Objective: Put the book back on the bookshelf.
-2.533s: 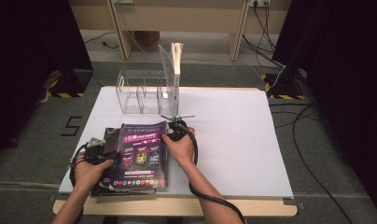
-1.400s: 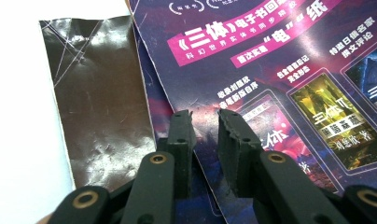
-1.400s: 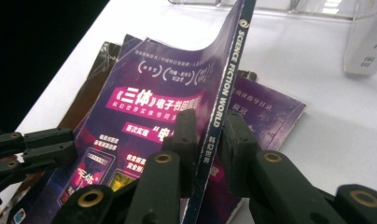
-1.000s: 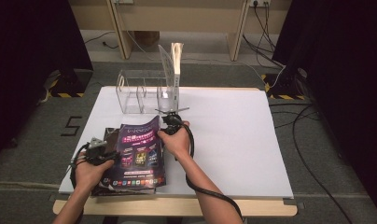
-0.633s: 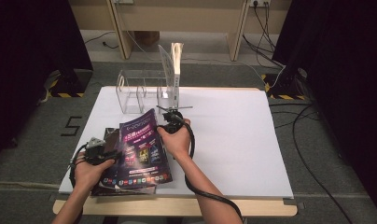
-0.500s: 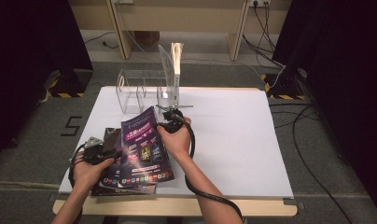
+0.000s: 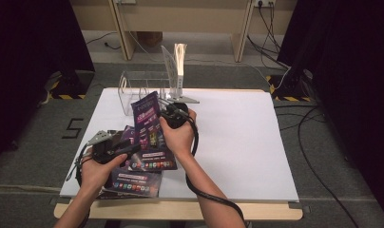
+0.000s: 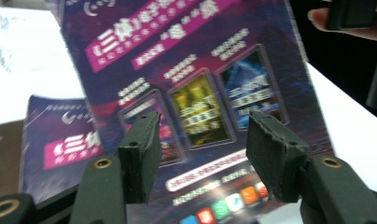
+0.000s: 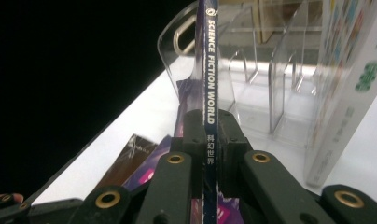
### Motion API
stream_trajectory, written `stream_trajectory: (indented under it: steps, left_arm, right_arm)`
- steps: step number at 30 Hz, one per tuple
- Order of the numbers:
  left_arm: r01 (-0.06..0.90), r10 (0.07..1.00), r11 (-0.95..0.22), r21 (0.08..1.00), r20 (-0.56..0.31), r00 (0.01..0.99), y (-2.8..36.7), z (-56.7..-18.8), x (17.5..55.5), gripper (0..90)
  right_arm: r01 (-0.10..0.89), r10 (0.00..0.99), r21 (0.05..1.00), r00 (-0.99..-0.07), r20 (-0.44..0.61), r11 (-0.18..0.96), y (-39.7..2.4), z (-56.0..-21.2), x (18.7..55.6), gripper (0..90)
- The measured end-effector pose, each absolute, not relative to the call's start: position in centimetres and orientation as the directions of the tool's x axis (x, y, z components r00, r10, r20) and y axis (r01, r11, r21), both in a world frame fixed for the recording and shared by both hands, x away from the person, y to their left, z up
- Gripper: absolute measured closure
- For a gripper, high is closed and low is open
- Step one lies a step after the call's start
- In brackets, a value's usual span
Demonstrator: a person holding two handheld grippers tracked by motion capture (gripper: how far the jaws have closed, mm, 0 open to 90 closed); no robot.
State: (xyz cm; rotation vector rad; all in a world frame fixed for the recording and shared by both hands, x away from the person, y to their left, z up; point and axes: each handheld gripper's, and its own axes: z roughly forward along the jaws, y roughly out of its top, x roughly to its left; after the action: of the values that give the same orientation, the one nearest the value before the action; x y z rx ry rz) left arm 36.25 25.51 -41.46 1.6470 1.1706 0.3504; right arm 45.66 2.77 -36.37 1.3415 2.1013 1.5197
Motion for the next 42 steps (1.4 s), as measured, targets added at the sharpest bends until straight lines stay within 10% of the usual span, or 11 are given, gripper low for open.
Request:
stream_trajectory:
  steps: [42]
  left_arm:
    - [0.438,0.848,-0.05,0.897,-0.194,0.493,18.8,-34.2,42.1,39.9]
  right_arm:
    - [0.413,0.802,0.911,-0.547,0.241,0.008,4.0,-32.3,46.6,84.6]
